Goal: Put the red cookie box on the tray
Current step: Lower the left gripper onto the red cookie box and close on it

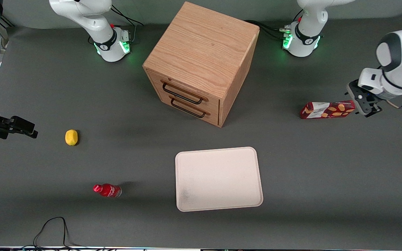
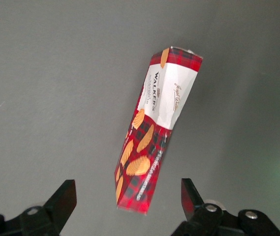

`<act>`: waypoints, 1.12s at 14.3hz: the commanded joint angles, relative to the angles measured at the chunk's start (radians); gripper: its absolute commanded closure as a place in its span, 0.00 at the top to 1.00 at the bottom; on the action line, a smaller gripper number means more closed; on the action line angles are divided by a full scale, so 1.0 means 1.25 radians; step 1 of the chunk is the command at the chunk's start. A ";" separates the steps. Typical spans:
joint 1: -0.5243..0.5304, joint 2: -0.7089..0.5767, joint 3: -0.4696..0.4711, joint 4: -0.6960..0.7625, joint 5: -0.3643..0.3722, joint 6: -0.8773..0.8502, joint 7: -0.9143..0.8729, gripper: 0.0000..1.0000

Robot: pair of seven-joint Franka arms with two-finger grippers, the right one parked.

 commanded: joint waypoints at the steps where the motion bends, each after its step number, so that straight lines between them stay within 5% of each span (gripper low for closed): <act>1: -0.006 -0.006 -0.001 -0.097 0.011 0.139 0.058 0.95; 9: -0.034 0.114 -0.010 -0.179 0.012 0.397 0.060 0.91; 11: -0.037 0.116 -0.010 -0.180 0.012 0.399 0.074 0.64; 12: -0.037 0.117 -0.010 -0.179 0.012 0.399 0.109 0.24; 13: -0.037 0.118 -0.010 -0.179 0.012 0.395 0.113 0.00; 16: -0.035 0.124 -0.010 -0.175 0.011 0.387 0.119 0.00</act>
